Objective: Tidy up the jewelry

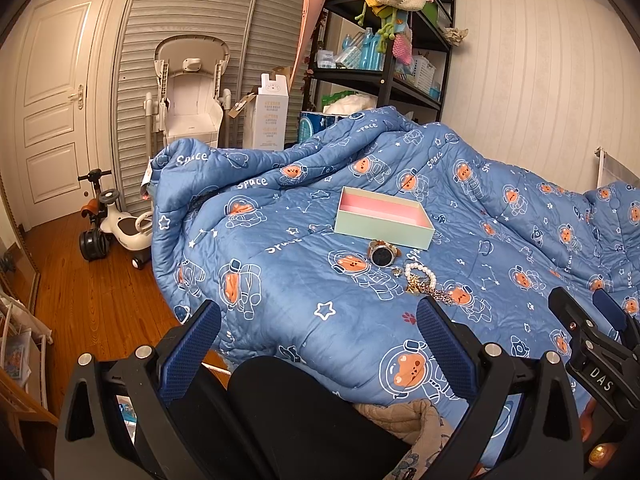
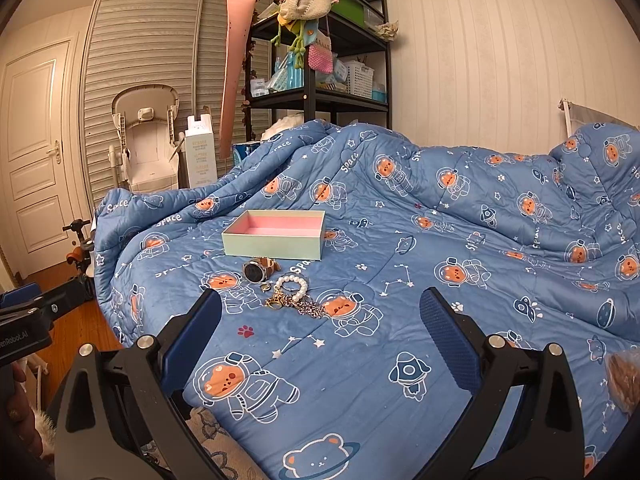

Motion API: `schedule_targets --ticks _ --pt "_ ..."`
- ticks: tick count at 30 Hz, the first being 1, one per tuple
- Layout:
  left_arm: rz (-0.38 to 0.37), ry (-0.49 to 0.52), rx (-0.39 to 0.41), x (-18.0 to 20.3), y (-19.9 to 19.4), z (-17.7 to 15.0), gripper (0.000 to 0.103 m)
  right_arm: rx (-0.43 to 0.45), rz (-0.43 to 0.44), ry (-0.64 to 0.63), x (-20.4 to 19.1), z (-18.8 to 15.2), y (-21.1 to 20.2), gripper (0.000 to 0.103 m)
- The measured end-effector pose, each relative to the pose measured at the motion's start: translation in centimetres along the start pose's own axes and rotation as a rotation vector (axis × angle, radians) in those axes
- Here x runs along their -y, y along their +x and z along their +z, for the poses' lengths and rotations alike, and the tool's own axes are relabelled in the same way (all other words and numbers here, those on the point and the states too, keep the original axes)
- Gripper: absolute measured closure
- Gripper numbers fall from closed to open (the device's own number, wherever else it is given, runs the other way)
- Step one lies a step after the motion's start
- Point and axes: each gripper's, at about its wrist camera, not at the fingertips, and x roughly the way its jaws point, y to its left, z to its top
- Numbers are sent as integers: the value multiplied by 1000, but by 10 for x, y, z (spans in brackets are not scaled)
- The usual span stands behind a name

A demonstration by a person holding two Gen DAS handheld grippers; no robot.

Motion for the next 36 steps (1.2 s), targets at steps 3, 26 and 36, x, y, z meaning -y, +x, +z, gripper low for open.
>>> schedule_targets --ticks 3,26,36 --pt "0 0 0 0 0 0 7 0 0 0 0 0 0 5" --pt "0 0 -2 0 0 0 7 -1 1 -3 1 -2 1 5" --pt "0 -2 -5 0 -2 -1 7 -14 8 -4 0 -7 4 5"
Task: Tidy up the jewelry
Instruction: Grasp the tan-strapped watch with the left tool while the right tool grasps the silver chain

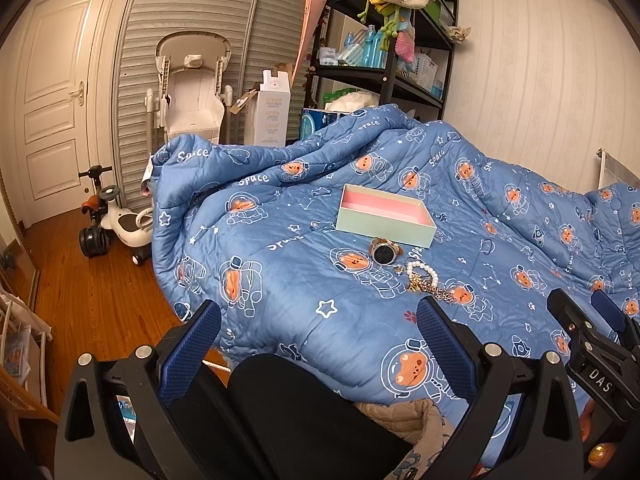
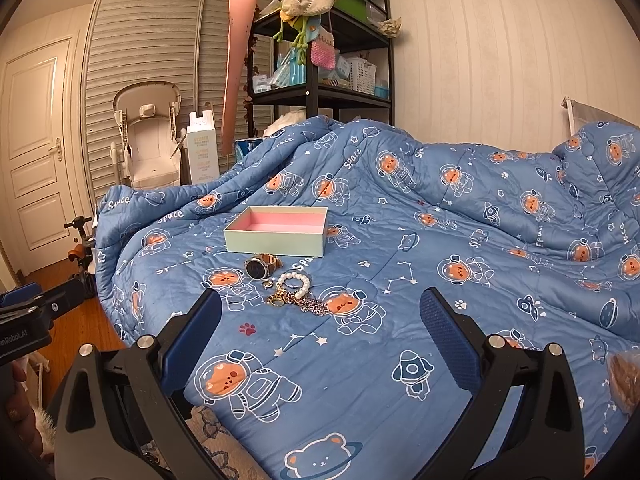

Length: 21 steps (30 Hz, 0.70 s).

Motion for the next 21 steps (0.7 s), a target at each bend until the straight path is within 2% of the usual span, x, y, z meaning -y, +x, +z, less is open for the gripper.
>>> schedule_targets --ticks 6,7,10,13,15,18,21 --pt "-1 -1 -5 -2 0 -2 7 -7 8 1 -1 0 0 5" --pt "-4 -4 -7 -6 4 -13 7 -11 16 2 0 1 1 5" --pt "-22 -16 -21 -10 9 -17 7 -51 43 14 2 1 10 5" --pt "-75 -28 -51 -13 16 -18 7 -145 129 61 10 -2 33 5" --pt "-112 -34 -81 -14 25 -16 7 -232 154 93 16 -9 54 5" --pt "-160 -22 -139 -13 46 -12 7 -368 205 88 19 -20 86 5" --pt "-163 17 -175 -8 66 -11 7 -463 214 44 22 -30 113 5"
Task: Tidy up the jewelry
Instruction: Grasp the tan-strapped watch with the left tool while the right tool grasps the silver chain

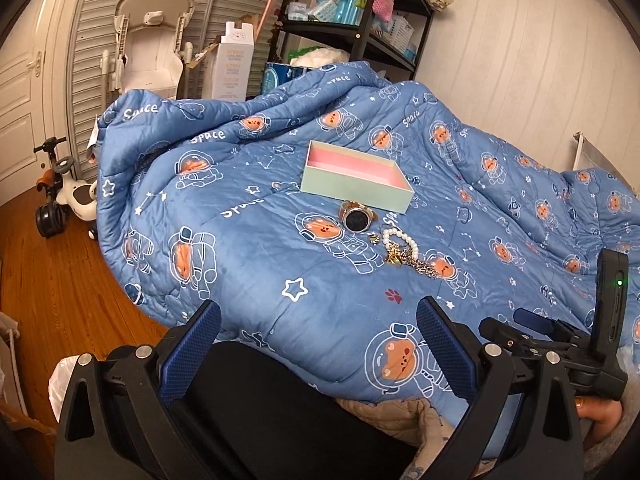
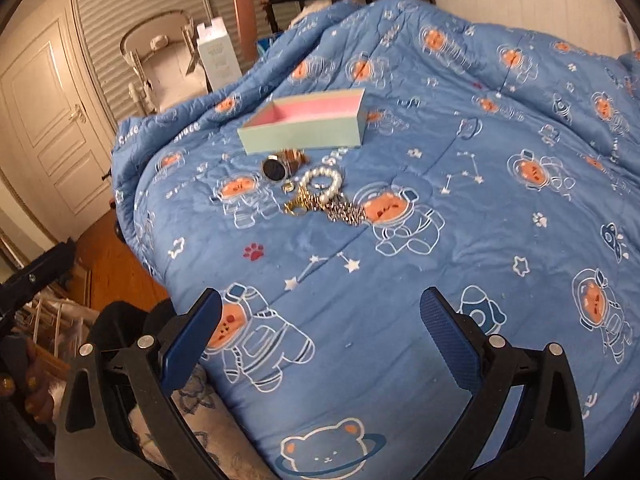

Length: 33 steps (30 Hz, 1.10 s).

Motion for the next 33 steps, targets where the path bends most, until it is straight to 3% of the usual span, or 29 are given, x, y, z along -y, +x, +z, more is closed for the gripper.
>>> schedule_targets --ticks 3,9,14,20,24,33 --pt "-19 36 -55 3 21 3 7 -55 14 -21 9 4 17 5" --pt "-63 55 -157 4 59 0 7 -85 54 -74 22 29 44 8" --pt "-87 82 -193 4 79 4 7 -119 77 -161 29 52 75 35" --pt "-91 84 -215 1 94 7 7 -168 89 -272 28 62 110 49" --pt "-99 85 -227 0 103 8 7 -151 88 -380 20 64 119 56" --pt "-151 82 -234 6 136 29 15 -140 134 -364 23 65 123 86"
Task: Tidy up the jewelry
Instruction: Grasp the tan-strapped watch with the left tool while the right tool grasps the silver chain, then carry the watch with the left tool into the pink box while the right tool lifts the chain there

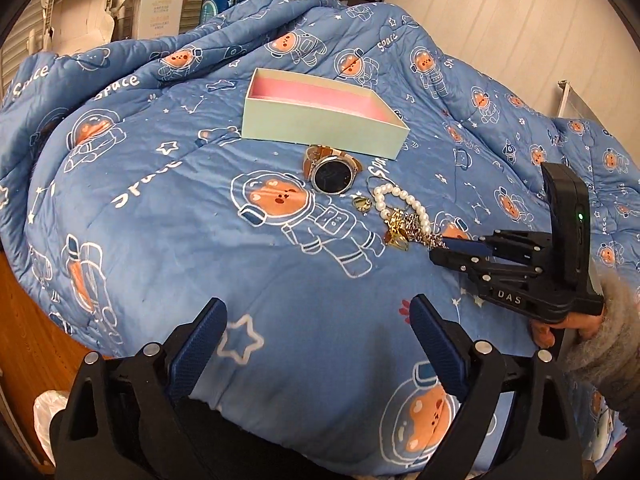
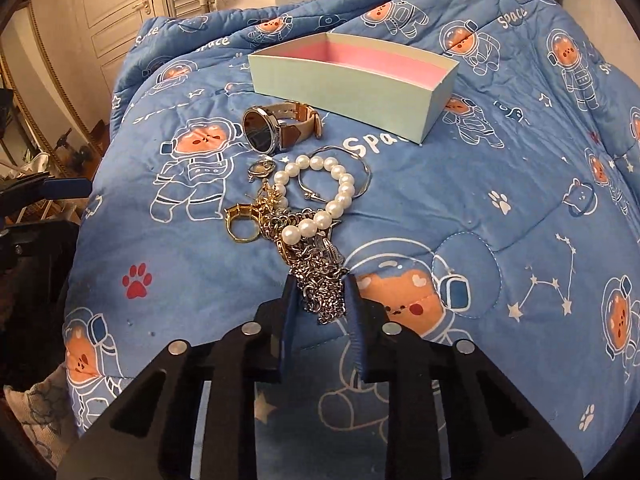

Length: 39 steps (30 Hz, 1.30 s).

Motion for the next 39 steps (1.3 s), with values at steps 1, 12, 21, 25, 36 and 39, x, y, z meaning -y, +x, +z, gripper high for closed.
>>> schedule_targets --ticks 1,12,21,25,36,39 --pt "-5 -4 -3 0 5 5 18 1 -3 -4 -1 -1 -1 87" --pt "27 23 13 12 67 69 19 15 25 93 2 -13 -11 87" --pt "44 42 -31 15 110 88 21 20 41 127 3 -19 -13 87" --pt "45 38 -44 13 118 92 41 23 41 138 2 -21 -14 87" --pt "11 4 -28 7 108 86 54 29 48 146 0 -20 -19 87" --pt "1 -19 -18 3 98 82 55 32 62 145 -2 -19 -25 89"
